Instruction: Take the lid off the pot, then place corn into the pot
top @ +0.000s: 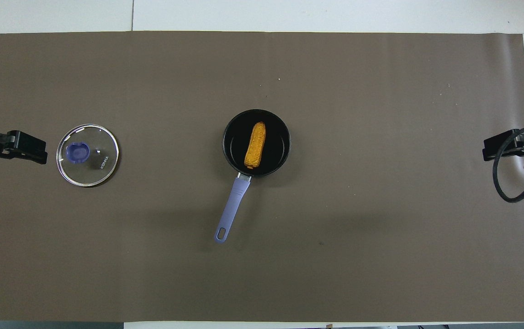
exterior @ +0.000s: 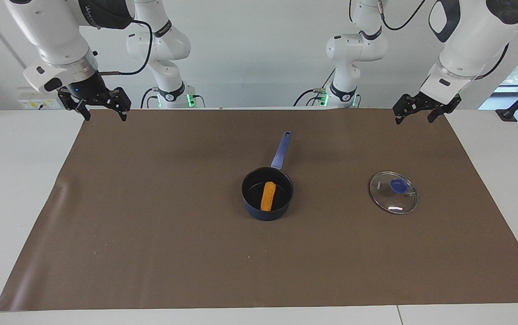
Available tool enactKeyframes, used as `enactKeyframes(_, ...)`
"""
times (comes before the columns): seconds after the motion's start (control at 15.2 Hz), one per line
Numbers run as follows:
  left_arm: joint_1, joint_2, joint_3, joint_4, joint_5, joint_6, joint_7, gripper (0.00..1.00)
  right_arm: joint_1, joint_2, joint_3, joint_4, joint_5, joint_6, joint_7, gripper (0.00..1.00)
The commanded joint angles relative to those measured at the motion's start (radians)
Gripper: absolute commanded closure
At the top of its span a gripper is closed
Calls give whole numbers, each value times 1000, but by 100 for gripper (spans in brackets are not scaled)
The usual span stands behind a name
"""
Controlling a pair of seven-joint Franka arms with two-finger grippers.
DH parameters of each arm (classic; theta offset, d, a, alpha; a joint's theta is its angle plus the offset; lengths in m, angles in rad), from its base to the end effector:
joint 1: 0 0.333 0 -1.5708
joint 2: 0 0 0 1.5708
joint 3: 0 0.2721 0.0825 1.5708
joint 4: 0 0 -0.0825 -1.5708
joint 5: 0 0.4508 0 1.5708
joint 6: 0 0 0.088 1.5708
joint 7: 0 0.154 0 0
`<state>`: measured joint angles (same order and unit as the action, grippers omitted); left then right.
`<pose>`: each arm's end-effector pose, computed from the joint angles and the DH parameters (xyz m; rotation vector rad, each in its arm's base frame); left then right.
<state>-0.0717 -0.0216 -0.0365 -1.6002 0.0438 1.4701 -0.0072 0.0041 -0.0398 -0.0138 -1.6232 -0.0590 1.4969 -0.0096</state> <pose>0.5961 -0.0578 0.5233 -3.0828 0.1526 0.1634 0.5977 -0.0153 0.5242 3.0811 -0.0029 -0.1342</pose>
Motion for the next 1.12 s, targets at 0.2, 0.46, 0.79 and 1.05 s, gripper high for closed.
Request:
enactKeyframes(0.2, -11, -11, -2, -64, 5, 55, 21, 0, -39, 4, -8, -14, 47, 11, -30, 0)
enactKeyframes(0.46, 10, -3, 6, -46, -68, 45, -42, 0, -39, 3, -8, -7, 47, 20, -30, 0)
enactKeyframes(0.79, 15, -4, 7, -49, -67, 72, -50, 0, -38, 6, -8, 13, 48, 42, -23, 0)
enactKeyframes(1.05, 38, -12, -13, -49, -58, 65, -42, 0, -38, 6, -8, 11, 47, 43, -27, 0)
